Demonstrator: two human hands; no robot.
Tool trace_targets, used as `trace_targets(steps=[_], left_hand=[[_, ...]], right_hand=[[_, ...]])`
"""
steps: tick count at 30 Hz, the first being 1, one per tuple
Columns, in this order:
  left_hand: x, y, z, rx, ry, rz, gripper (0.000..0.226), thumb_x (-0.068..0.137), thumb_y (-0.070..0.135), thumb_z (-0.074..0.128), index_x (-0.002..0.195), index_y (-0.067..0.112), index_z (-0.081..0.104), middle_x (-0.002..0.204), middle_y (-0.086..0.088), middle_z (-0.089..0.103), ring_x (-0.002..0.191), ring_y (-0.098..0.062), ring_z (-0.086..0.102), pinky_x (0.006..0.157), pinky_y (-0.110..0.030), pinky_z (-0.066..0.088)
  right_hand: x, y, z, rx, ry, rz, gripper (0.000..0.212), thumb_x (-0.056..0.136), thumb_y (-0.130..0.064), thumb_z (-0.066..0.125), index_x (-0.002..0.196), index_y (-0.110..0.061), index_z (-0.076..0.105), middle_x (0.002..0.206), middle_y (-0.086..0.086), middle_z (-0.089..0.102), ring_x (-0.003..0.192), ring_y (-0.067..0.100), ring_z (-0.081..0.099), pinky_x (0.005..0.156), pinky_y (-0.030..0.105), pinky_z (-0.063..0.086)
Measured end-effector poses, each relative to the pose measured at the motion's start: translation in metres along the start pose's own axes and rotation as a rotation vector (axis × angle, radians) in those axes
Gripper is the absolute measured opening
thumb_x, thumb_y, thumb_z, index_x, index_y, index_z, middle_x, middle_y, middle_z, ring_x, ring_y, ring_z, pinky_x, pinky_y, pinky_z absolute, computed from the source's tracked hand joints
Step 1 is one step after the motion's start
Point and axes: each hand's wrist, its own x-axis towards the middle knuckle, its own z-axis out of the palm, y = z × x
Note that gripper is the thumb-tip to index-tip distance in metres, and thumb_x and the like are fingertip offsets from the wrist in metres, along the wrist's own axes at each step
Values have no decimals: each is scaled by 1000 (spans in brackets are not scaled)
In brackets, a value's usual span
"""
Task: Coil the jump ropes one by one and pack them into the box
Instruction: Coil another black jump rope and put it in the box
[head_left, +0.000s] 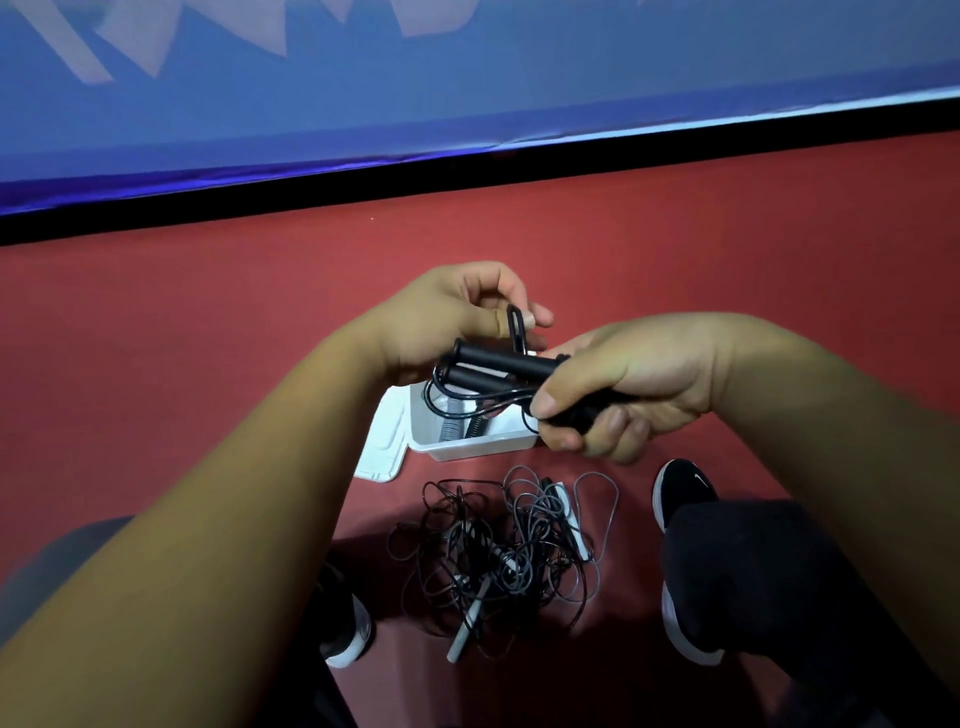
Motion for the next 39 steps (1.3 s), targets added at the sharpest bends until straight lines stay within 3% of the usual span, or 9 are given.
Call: trace_targets(steps=[6,11,15,20,25,28,32,34,39], left_hand=[[-2,11,12,202,78,78,20,86,-4,78,91,12,68,90,-20,65,112,-50,68,106,-65,47],[-7,25,23,544,225,230,21,82,-10,77,88,10,75,91,-12,75,90,-26,74,89,-36,60],[-7,26,19,893,187,401,24,80,-3,81,86,19,77,89,1,66,83,-14,67,78,-35,55],[-8,18,13,1140,33,366,26,83,0,75,95,23,75,91,9,65,78,-5,59,73,-16,44],[-5,7,14,955,103,40,24,85,13,85,103,28,79,83,14,72,72,-2,65,71,-19,51],[-2,8,15,720,213,-58,18,83,10,88,95,19,78,73,8,69,62,-8,61,65,-25,52],[1,4,16,763,379,-151,25,84,20,85,95,11,63,76,-2,73,62,-19,70,60,-32,58],[3,2,16,741,389,-183,12,95,20,69,97,9,65,77,-8,76,60,-26,72,56,-34,60],[4,-2,25,471,282,-216,37,110,36,51,96,5,65,77,-15,77,65,-36,72,68,-45,61]], right_hand=[[15,6,-5,-58,200,123,5,100,-11,65,105,-11,64,78,9,56,49,8,32,40,14,21],[22,9,-15,-84,359,144,14,99,-12,66,110,-6,60,84,12,63,51,10,34,39,14,24],[25,11,-29,-143,492,167,31,97,-15,64,125,-3,60,87,11,65,50,10,34,42,16,26],[32,17,-41,-274,743,130,19,90,-20,62,103,-5,62,81,15,61,50,19,38,47,22,30],[39,14,-41,-266,958,-35,30,87,-23,63,111,-6,67,77,14,63,52,25,48,47,29,38],[42,8,-37,33,862,-147,25,95,-18,65,117,-7,64,76,5,56,49,14,39,46,21,27],[34,2,-31,219,711,-244,16,101,-21,71,107,-16,57,77,2,56,55,8,38,43,19,24],[31,0,-26,254,657,-302,21,99,-28,75,107,-14,60,77,1,57,57,8,39,43,19,23],[31,-7,-22,362,692,-400,56,95,-68,64,108,-14,62,78,1,57,56,9,36,44,19,19]])
